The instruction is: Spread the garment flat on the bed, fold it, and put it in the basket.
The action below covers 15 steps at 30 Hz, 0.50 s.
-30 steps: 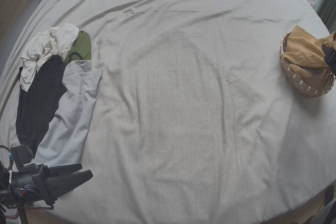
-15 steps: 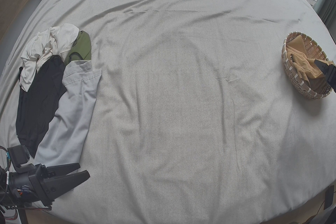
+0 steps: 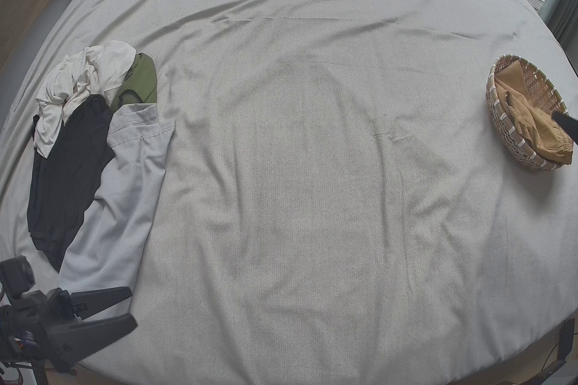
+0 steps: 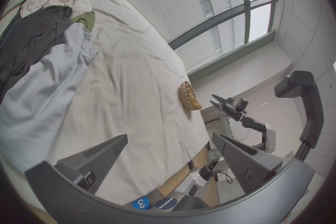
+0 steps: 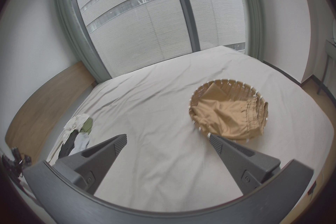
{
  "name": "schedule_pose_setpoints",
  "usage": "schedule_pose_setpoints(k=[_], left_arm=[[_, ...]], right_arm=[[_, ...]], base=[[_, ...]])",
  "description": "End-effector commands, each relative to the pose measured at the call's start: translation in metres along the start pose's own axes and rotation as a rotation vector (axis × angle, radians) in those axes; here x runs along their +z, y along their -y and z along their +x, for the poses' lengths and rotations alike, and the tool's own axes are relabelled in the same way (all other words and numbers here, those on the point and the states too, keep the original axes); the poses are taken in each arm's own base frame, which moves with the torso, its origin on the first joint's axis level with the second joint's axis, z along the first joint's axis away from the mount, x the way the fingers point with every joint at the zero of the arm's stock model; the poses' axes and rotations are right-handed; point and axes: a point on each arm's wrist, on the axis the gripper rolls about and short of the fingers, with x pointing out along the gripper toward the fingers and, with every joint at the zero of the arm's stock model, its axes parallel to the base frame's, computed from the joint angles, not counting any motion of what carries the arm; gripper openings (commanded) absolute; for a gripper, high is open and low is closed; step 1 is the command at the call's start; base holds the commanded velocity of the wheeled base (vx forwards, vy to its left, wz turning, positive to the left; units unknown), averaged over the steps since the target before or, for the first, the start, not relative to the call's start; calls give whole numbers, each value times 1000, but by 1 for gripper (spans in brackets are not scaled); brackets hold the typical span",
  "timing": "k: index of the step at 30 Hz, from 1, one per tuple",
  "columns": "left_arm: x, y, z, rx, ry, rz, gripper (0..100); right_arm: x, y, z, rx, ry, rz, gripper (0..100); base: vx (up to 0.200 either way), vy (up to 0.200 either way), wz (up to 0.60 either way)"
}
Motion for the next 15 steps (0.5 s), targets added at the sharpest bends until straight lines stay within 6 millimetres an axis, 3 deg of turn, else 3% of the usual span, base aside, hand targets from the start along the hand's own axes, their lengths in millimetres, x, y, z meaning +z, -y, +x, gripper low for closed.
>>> schedule_pose_setpoints(k=[1,3,6,9,10,11,13,15], left_arm=[[-15,14,-31,-138,64,41,100],[-27,13,-43,-149,82,50,100],[-38,11,-52,-144,86,50,100],[-46,9,-59,-138,80,47,100],[-54,7,-64,-126,82,47,100],[-54,7,-64,-126,82,47,100],[-67,2,-71,-91,113,57,100],[-79,-3,-75,-62,153,93,100]], right_arm=[[-42,-3,-56,91,29,-27,100],[-77,3,-81,89,43,-39,100],[-107,9,-97,73,59,-43,100],[-128,14,-106,67,64,-57,100],[-145,17,-113,78,65,-72,100],[-145,17,-113,78,65,-72,100],[-178,25,-120,68,24,-111,100],[-184,25,-124,50,33,-154,100]], base=[[0,0,0],[0,0,0],[0,0,0],[0,0,0],[0,0,0],[0,0,0],[0,0,0],[0,0,0]])
